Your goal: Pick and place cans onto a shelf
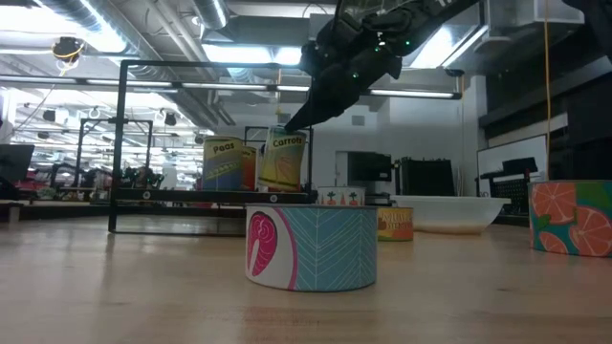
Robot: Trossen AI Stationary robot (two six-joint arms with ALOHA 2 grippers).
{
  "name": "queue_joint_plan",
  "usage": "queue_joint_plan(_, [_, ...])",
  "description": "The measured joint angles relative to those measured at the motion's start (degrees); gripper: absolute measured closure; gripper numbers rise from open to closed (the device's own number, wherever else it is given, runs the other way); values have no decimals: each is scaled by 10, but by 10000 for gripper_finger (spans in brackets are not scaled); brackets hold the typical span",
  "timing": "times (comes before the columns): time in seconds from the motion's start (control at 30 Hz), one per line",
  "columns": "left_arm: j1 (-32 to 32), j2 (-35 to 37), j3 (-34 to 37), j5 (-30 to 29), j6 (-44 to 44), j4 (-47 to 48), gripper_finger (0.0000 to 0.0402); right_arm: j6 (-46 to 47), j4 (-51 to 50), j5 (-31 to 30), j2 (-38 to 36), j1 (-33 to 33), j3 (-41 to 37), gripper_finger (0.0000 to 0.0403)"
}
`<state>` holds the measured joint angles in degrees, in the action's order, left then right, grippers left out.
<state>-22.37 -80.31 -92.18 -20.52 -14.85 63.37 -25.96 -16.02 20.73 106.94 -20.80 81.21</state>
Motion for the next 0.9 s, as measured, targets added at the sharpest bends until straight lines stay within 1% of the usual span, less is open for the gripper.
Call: queue_joint_plan(0.9, [0, 0, 0, 0, 0, 0, 333, 3, -9, 7, 0, 0, 0, 398])
